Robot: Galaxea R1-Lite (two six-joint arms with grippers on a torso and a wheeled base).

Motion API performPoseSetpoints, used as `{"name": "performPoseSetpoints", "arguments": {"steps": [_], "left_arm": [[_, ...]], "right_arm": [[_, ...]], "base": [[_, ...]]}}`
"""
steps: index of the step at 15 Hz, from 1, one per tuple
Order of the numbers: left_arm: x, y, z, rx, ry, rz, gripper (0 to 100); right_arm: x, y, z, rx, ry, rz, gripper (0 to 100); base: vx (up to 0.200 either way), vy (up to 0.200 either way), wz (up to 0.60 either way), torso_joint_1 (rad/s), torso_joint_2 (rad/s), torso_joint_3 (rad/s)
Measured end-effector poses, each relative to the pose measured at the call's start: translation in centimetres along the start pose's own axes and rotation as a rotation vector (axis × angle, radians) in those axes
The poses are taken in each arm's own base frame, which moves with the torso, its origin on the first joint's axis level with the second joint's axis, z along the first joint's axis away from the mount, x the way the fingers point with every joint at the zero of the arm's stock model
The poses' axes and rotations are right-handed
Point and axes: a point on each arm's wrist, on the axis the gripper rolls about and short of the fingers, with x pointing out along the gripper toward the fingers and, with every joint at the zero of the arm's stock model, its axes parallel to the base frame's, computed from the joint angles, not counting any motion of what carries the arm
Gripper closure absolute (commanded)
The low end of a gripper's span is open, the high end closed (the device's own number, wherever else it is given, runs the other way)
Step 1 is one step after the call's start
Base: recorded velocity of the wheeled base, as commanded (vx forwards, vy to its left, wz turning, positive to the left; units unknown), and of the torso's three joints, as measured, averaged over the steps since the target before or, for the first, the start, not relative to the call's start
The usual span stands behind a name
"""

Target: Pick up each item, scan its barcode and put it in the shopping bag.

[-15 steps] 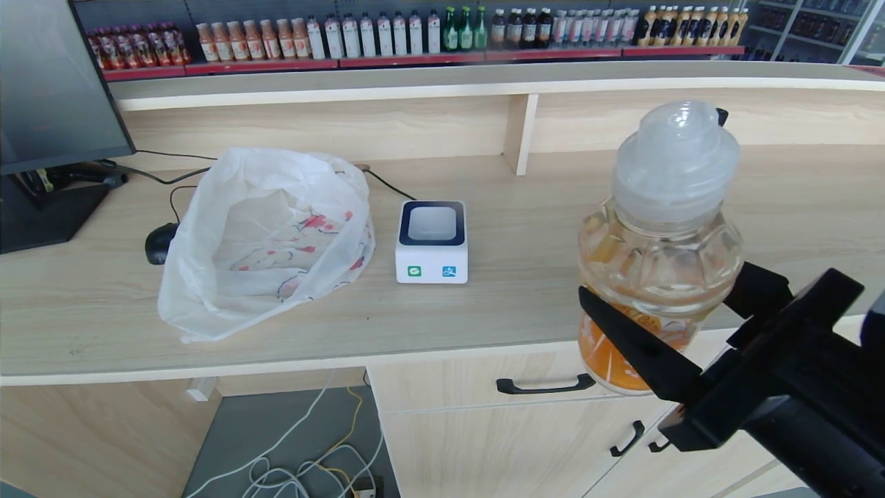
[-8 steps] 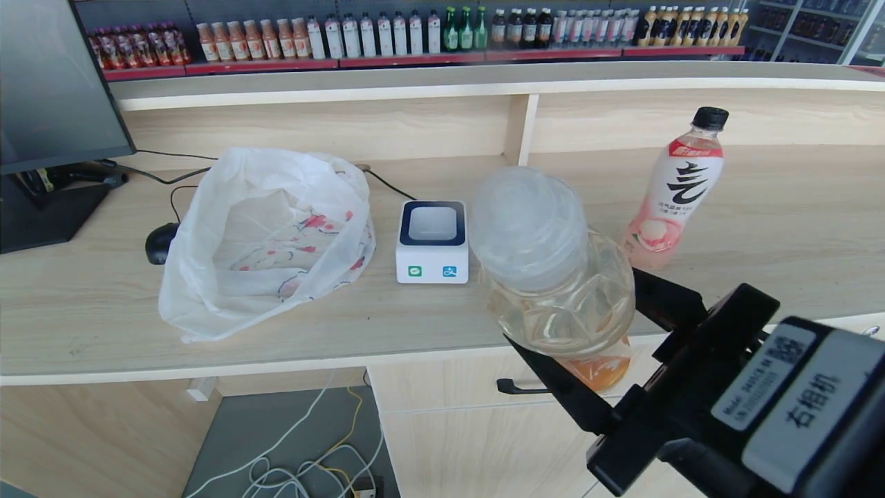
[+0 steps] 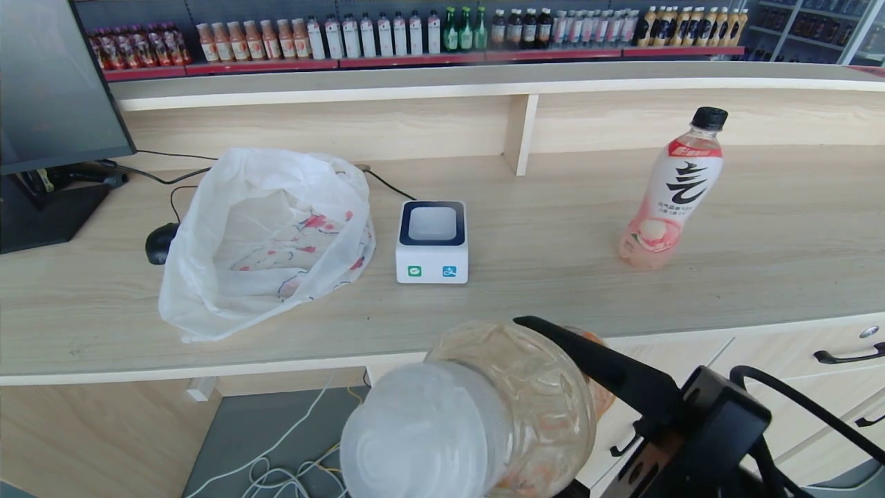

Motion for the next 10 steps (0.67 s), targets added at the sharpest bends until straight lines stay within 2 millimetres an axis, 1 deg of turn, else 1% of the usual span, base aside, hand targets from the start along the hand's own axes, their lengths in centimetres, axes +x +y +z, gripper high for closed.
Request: {"name": "performPoseSetpoints", "arguments": {"steps": [2,5,7,10], "left_arm": [[0.0,0.0,0.0,0.000,0.001,0.000,0],[0.0,0.0,0.0,0.000,0.000,0.000,0],[0.0,0.0,0.0,0.000,0.000,0.000,0],[0.0,0.0,0.0,0.000,0.001,0.000,0]], "right_arm": [[-0.3,0.3,0.0,-0.061,-0.006,0.015,100],[-1.1,1.1,-0.1,-0.071,-0.014,0.055,100],[-1.4,1.1,0.2,-0.062,-0.034,0.048,100],[-1.5,1.2,0.4,-0.141,-0.044,0.052,100]], "base": [[0.000,0.000,0.00,0.000,0.00,0.000],[0.000,0.000,0.00,0.000,0.00,0.000],[0.000,0.000,0.00,0.000,0.00,0.000],[0.000,0.000,0.00,0.000,0.00,0.000]]}}
